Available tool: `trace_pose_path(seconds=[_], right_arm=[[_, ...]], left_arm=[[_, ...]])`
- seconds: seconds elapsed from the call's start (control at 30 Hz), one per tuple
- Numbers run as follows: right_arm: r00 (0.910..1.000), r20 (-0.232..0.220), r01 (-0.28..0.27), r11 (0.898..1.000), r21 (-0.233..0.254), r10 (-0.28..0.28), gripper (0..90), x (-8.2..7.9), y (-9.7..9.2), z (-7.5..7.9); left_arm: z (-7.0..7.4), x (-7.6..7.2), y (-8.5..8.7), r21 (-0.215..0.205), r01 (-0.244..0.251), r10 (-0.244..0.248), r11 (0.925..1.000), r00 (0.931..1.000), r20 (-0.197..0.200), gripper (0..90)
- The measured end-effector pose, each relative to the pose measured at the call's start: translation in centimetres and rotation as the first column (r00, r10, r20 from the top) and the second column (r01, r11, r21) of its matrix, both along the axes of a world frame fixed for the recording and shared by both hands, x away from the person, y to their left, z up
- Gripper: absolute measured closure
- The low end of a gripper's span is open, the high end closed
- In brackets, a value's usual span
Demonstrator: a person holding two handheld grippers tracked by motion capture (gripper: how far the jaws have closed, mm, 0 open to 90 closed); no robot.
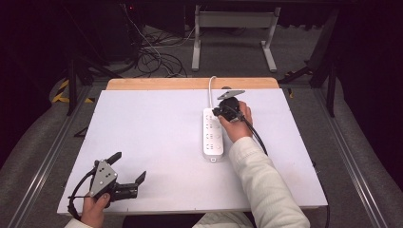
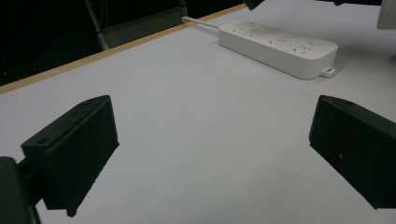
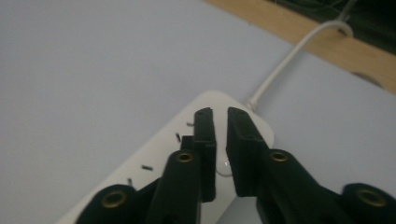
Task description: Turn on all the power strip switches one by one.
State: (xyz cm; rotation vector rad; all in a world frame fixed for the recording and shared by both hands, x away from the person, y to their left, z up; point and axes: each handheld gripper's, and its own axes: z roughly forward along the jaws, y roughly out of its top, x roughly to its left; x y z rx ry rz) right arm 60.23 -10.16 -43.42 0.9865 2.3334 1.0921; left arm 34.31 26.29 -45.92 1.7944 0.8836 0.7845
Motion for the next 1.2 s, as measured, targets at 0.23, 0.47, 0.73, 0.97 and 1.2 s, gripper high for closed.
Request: trace_pose_path(seconds=[0.23,0.47,0.73,0.97,1.2], right_arm=[[0.9962,0.060,-0.065,0.997,0.037,0.063,39.4,-3.3,-1.1,3.0],[0.9888,0.111,-0.109,0.990,0.084,0.100,20.9,-8.6,-4.1,4.2],[0.9790,0.162,-0.147,0.979,0.143,0.124,17.3,-13.8,-9.1,3.2],[0.9832,0.127,-0.151,0.975,0.162,0.131,14.0,-16.9,-11.8,0.6],[0.9872,0.089,-0.148,0.968,0.204,0.132,14.5,-19.1,-13.3,-3.6]], left_arm=[[0.1,-0.1,0.0,0.002,0.001,-0.001,1.0000,1.0000,0.005,1.7],[0.1,-0.1,0.1,-0.001,-0.005,0.005,1.0000,1.0000,0.002,1.7],[0.1,0.1,-0.1,-0.003,-0.007,0.007,1.0000,1.0000,0.002,1.7],[0.1,0.0,0.1,-0.006,-0.004,0.004,1.0000,1.0000,0.004,1.7],[0.3,-0.1,0.1,0.023,0.002,-0.002,0.9997,0.9998,0.019,1.7]])
